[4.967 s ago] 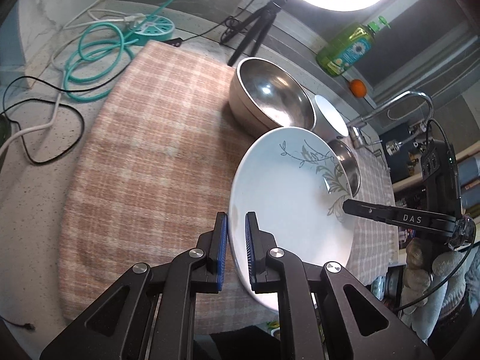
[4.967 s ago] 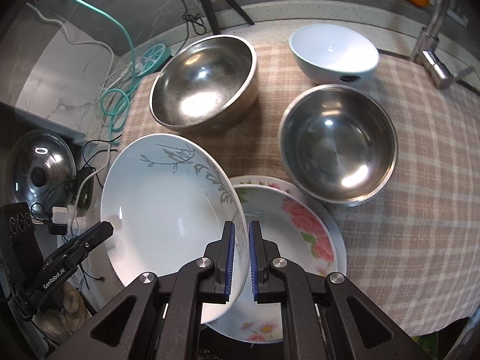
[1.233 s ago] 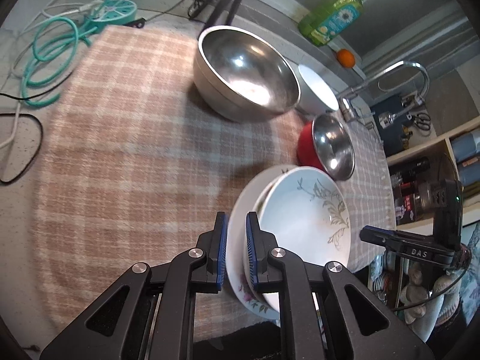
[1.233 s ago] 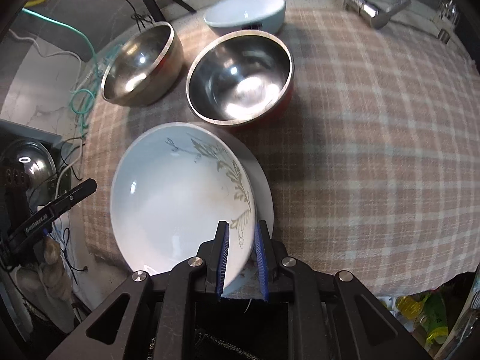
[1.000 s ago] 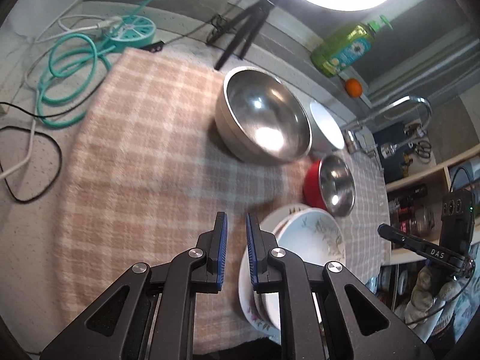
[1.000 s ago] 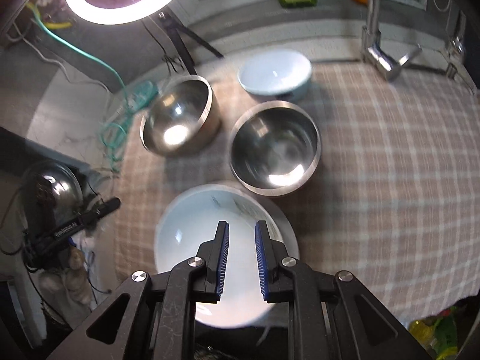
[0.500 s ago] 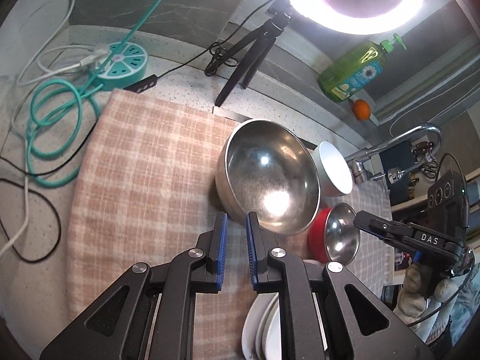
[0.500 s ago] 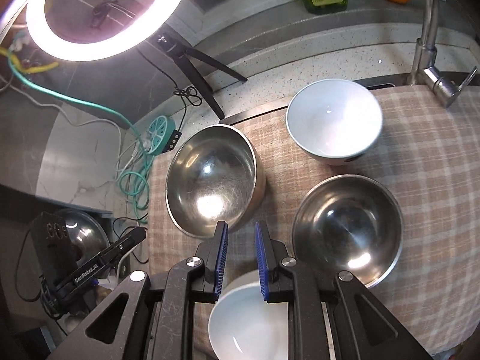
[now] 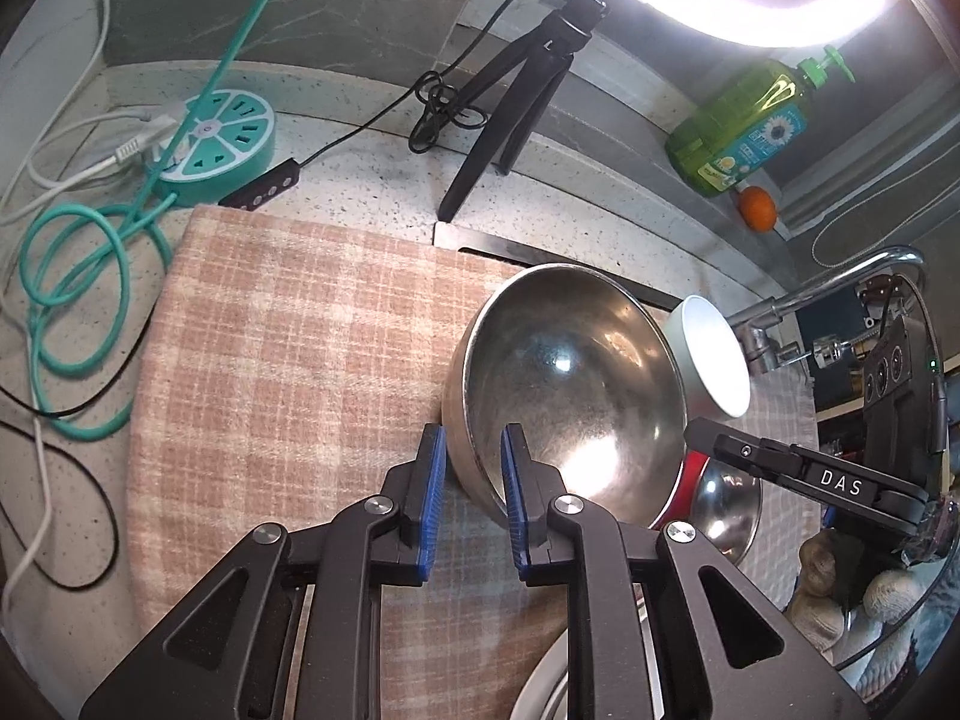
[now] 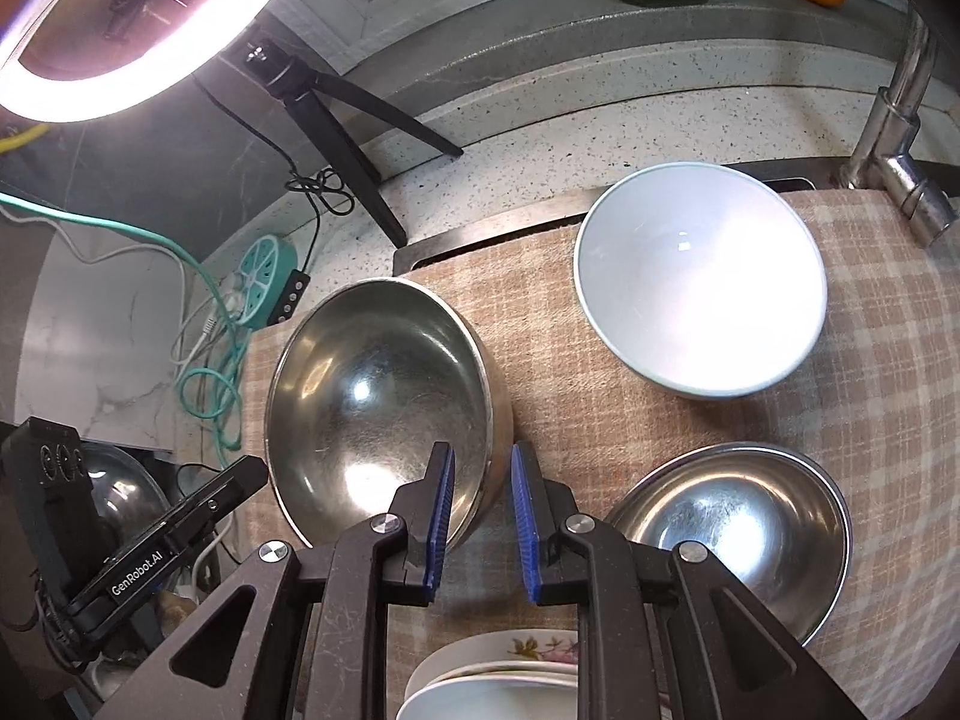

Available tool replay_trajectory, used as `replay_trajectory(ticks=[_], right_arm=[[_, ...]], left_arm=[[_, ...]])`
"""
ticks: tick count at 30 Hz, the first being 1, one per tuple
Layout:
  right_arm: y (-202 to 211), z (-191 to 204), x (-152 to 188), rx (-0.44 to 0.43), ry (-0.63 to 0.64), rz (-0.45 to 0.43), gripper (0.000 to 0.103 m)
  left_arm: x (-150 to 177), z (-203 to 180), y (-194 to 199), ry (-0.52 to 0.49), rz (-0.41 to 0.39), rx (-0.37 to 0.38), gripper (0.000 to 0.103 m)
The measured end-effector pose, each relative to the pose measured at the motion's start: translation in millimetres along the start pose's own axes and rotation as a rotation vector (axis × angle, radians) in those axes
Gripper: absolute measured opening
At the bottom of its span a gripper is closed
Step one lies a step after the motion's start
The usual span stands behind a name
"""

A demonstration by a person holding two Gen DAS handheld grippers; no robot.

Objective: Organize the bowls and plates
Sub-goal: 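Move both grippers to the large steel bowl rim and close on it, then lift the steel bowl and carry it toward the plate stack with both grippers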

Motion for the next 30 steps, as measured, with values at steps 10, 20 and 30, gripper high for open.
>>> replay_trajectory(ticks=[10, 20, 30], right_arm=[[-10, 6, 0, 0.019, 0.03, 0.015, 0.018], [-12, 7, 2, 0.034, 0.048, 0.014, 0.01], [-6, 13, 6, 0.04, 0.06, 0.012, 0.009]], left_arm=[[-5, 1, -7, -0.026, -0.011, -0.023, 0.017], [-5, 1, -12, -0.035, -0.006, -0.023, 0.007], [1, -1, 1, -0.041, -0.022, -0.024, 0.007]])
Point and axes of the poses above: each gripper's, at about its wrist camera, not at the fingertips, and y roughly against the way its jaws point, z to its left, x to its underside, the point moved 3 cm from there along -y, roughly the way its jaws point, and after that the axes turned 4 degrees about -z, right-handed, at the moved point
